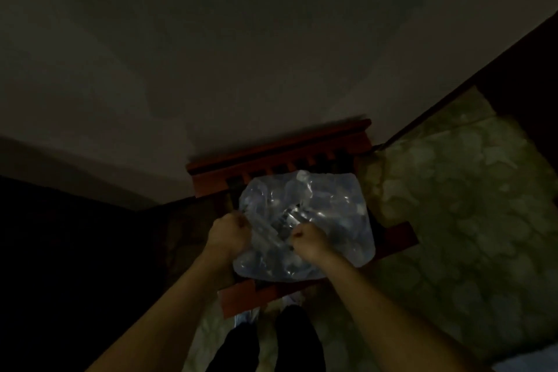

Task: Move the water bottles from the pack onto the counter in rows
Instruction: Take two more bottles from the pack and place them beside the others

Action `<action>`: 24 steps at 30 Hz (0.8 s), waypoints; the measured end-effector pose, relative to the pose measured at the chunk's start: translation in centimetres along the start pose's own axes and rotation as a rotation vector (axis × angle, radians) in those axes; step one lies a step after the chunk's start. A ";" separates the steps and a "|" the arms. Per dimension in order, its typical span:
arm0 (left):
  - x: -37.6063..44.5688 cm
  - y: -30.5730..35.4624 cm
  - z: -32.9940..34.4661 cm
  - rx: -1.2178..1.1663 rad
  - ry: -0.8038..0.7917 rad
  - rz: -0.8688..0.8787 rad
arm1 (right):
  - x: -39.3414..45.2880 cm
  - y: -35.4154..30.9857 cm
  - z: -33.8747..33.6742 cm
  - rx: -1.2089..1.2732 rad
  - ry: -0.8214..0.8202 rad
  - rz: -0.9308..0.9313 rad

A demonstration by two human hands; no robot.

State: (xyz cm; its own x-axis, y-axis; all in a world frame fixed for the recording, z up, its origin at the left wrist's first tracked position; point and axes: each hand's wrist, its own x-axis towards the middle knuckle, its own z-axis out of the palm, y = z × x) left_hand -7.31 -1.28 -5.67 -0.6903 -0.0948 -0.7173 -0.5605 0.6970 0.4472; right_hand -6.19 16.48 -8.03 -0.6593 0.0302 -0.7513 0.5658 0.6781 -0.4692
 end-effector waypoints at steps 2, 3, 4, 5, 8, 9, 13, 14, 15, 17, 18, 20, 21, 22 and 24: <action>1.3 -1.2 0.9 -0.069 0.067 -0.098 | 1.7 0.8 0.9 -0.040 -0.060 0.006; 2.0 -1.8 1.3 -0.077 0.080 -0.132 | 2.4 1.3 1.3 -0.064 -0.085 0.014; 2.8 -2.5 1.7 -0.071 0.081 -0.149 | 3.0 1.7 1.6 -0.087 -0.096 0.011; 3.7 -3.0 2.1 -0.056 0.069 -0.153 | 3.6 2.0 1.8 -0.098 -0.096 0.014; 6.2 -3.6 3.1 -0.101 0.029 -0.172 | 5.2 2.9 2.1 -0.095 -0.092 0.022; 6.9 -3.5 3.4 -0.137 0.019 -0.176 | 5.6 3.3 2.2 -0.097 -0.088 0.025; 9.4 -3.5 5.0 -0.204 -0.041 -0.211 | 7.3 4.3 2.4 -0.051 -0.075 0.041; 9.9 -3.6 5.3 -0.190 -0.060 -0.229 | 7.7 4.5 2.6 -0.040 -0.078 0.046; 10.2 -3.7 5.5 -0.175 -0.075 -0.248 | 8.1 4.7 2.7 -0.029 -0.083 0.050; 10.9 -4.2 6.1 -0.195 -0.082 -0.289 | 8.6 4.9 3.0 -0.016 -0.094 0.047; 11.1 -4.4 6.3 -0.243 -0.088 -0.313 | 8.8 4.9 3.2 -0.022 -0.097 0.051; 11.4 -4.9 6.7 -0.323 -0.081 -0.333 | 9.1 4.9 3.6 -0.053 -0.099 0.056; 11.4 -5.3 6.7 -0.319 -0.066 -0.327 | 9.2 4.9 3.8 -0.067 -0.100 0.062; 11.3 -5.7 6.5 -0.307 -0.048 -0.319 | 9.2 4.9 4.0 -0.071 -0.097 0.063; 10.6 -6.3 5.7 -0.283 -0.005 -0.292 | 9.3 4.8 4.4 -0.076 -0.074 0.043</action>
State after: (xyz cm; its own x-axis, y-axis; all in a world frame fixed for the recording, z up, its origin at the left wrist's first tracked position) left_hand -8.47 -2.63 -19.19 -0.4813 -0.2560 -0.8383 -0.8370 0.4183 0.3528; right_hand -7.46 16.82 -19.32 -0.5952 0.0083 -0.8035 0.5521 0.7309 -0.4013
